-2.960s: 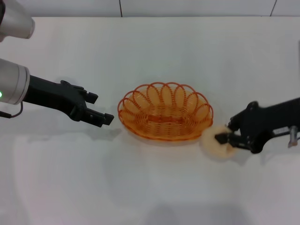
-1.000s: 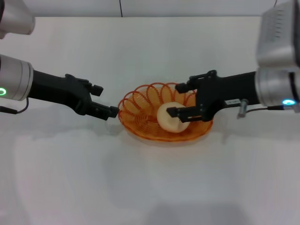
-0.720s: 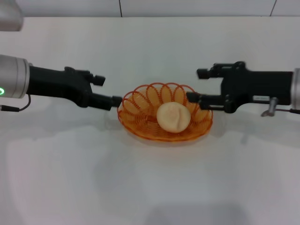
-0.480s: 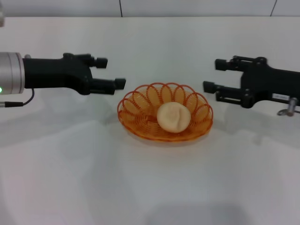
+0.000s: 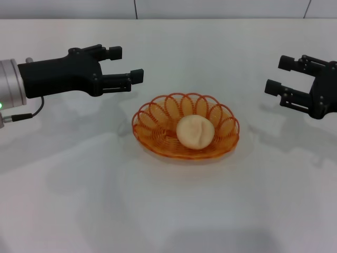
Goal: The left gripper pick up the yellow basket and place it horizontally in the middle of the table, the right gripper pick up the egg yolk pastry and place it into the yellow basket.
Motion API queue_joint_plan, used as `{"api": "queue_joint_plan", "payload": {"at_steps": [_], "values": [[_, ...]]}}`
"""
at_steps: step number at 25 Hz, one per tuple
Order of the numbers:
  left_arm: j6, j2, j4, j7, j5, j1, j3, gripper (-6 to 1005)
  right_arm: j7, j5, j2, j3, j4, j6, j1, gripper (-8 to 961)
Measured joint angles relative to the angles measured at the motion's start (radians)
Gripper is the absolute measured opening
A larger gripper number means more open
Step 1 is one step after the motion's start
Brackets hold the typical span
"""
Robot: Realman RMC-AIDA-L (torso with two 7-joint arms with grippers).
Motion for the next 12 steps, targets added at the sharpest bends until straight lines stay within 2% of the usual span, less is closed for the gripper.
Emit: {"api": "queue_joint_plan", "payload": {"at_steps": [12], "values": [[0.004, 0.002, 0.001, 0.002, -0.022, -0.001, 0.000, 887, 0.002, -0.027, -0.001, 0.012, -0.016, -0.028, -0.009, 648]]}}
